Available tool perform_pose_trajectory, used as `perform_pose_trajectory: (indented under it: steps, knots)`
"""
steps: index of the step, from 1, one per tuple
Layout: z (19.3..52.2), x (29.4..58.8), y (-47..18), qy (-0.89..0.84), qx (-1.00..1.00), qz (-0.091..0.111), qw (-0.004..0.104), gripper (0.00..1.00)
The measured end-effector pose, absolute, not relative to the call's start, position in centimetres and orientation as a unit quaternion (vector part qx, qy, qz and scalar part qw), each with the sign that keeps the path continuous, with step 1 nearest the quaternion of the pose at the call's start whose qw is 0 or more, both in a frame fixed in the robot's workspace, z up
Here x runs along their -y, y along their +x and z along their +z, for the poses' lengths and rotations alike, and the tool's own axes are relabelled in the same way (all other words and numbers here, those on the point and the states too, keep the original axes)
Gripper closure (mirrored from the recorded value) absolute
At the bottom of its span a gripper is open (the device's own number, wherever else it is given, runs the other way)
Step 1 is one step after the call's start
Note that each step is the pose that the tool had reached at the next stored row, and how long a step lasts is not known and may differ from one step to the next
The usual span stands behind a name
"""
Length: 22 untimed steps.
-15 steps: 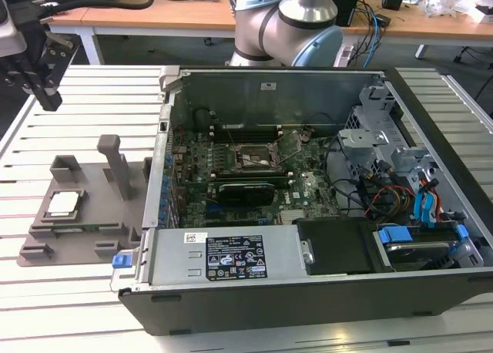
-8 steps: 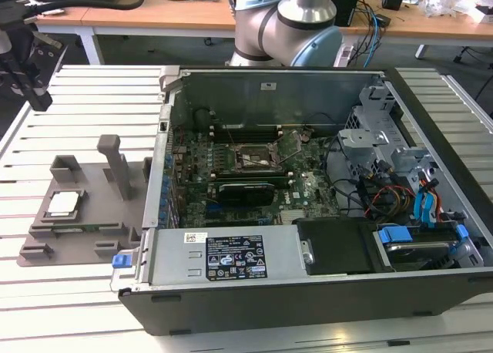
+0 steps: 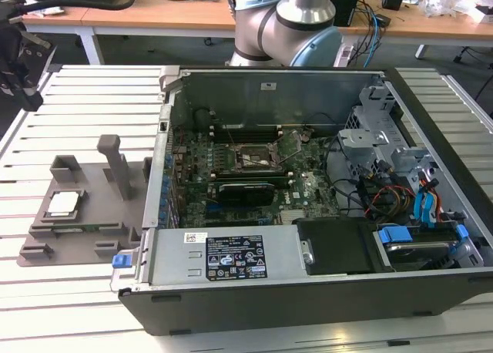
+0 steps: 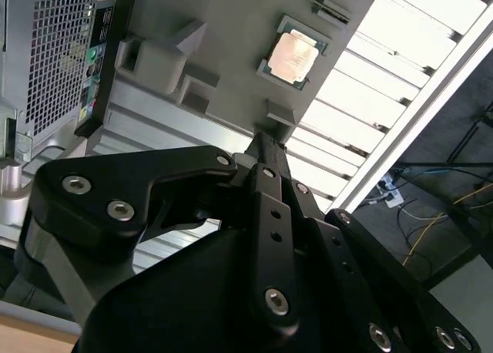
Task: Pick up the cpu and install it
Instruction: 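Reach for the cpu, then pick up the cpu and move it towards the insertion slot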
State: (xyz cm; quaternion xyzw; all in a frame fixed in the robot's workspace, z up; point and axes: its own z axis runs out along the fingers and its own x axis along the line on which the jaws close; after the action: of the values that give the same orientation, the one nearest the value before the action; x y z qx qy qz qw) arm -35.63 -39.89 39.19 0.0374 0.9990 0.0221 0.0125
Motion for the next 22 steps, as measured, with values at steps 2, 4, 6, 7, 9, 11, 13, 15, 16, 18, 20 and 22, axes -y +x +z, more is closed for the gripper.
perform_pose_trajectory:
  steps: [2, 4, 6, 7, 9, 11, 13, 15, 16, 18, 20, 22]
  knots:
    - [39.2, 39.9, -35.9, 0.037, -0.999, 0.022, 0.012, 0.89]
    - [39.2, 39.9, -36.4, 0.038, -0.999, 0.022, 0.013, 0.89]
    - [39.1, 39.9, -37.1, 0.038, -0.999, 0.022, 0.013, 0.89]
    - [39.1, 39.9, -37.5, 0.037, -0.999, 0.022, 0.012, 0.89]
    - [39.1, 39.9, -37.6, 0.037, -0.999, 0.022, 0.012, 0.89]
    - [39.1, 39.9, -37.6, 0.038, -0.999, 0.022, 0.012, 0.89]
    - [39.1, 39.9, -37.7, 0.038, -0.999, 0.022, 0.012, 0.89]
    - [39.1, 39.9, -37.7, 0.038, -0.999, 0.022, 0.012, 0.89]
    - [39.1, 39.9, -37.7, 0.037, -0.999, 0.022, 0.012, 0.89]
    - [39.1, 39.9, -37.7, 0.038, -0.999, 0.022, 0.012, 0.89]
    - [39.1, 39.9, -37.7, 0.038, -0.999, 0.022, 0.013, 0.89]
    - [39.1, 39.9, -37.7, 0.037, -0.999, 0.022, 0.012, 0.89]
